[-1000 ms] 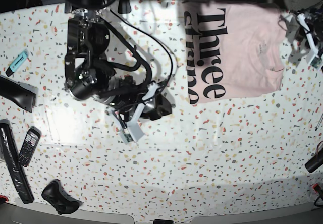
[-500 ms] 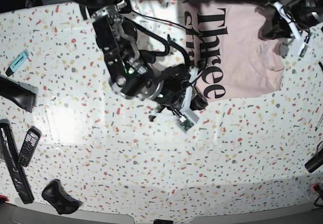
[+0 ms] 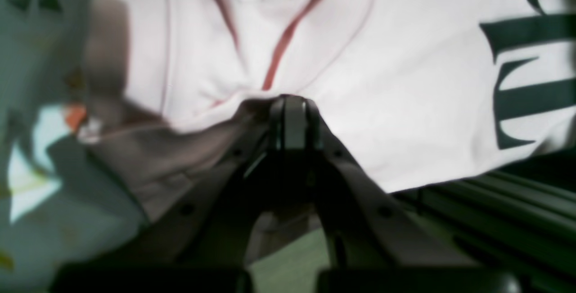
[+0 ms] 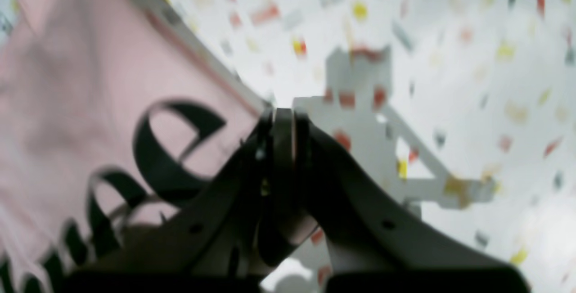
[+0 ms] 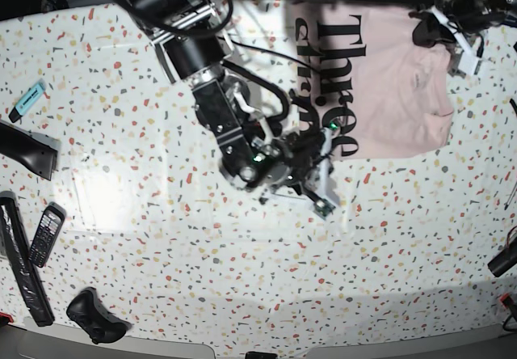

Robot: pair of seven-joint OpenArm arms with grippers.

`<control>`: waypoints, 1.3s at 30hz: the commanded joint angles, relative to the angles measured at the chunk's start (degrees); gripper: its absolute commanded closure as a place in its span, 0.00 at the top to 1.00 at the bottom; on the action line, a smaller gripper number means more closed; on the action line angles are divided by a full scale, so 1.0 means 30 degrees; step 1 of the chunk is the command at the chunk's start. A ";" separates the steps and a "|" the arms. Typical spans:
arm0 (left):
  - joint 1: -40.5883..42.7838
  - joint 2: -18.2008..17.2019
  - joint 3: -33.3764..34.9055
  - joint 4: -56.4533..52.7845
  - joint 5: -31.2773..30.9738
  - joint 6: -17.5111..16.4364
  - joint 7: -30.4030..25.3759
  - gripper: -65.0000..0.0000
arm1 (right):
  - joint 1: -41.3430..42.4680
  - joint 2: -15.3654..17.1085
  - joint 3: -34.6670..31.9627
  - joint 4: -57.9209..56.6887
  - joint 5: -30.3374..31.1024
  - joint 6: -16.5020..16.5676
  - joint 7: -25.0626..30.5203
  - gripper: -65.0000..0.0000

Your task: Fold the T-shirt properly

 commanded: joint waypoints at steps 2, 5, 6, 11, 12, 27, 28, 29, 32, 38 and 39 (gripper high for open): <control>-0.0605 -0.0189 -0.0095 -0.0852 0.0787 0.0066 -0.0240 0.00 | 0.0313 0.0430 0.0044 0.0248 0.0211 0.0058 -0.0160 0.00; -0.1566 -0.0197 -0.0095 -0.2062 0.1770 0.0066 -0.0699 0.00 | 0.0189 0.1355 0.0044 0.0277 0.0211 0.0051 -0.0590 0.00; -0.1880 -0.0197 -0.0095 -0.2382 0.2120 0.0058 -0.1071 0.00 | 0.0109 0.1639 0.0044 0.0350 0.0211 0.0051 -0.0714 0.00; -0.3723 -0.0189 -0.0095 -0.3526 0.3242 0.0058 -0.2841 0.00 | -0.1246 0.2980 0.0044 0.2120 0.0211 0.0051 -0.0831 0.00; -0.4175 -0.0182 -0.0087 -0.3716 0.3519 0.0058 -0.2987 0.00 | -0.1603 0.3198 0.0044 0.2681 0.0211 0.0051 -0.0831 0.00; -0.9522 -0.0503 0.5049 -0.7439 0.5566 0.0066 -0.7147 0.00 | -0.7424 0.4255 0.0007 0.8393 0.0291 0.0036 -0.0029 0.00; -0.9763 -0.0510 0.5326 -0.7439 0.5566 0.0066 -0.7235 0.00 | -0.7715 0.4255 0.0007 0.8568 0.0459 0.0036 0.0000 0.00; -0.9967 -0.0503 0.5552 -0.7439 0.5566 0.0066 -0.7235 0.00 | -0.7970 0.4255 0.0007 0.8677 0.0743 0.0036 0.0015 0.00; -1.0579 -0.0503 0.6091 -0.7439 0.5566 0.0066 -0.7242 0.00 | -0.8597 0.4255 0.0000 0.8867 0.1188 0.0036 0.0379 0.00; -1.1264 -0.0466 0.6193 -0.7439 0.5493 0.0073 -0.7220 0.00 | -0.9078 0.3927 0.0000 0.8903 0.1239 0.0044 0.0940 0.00; -1.1307 -0.0481 0.6193 -0.7424 0.5486 0.0073 -0.7220 0.00 | -0.9092 0.3810 0.0007 0.8910 0.1297 0.0044 0.0940 0.00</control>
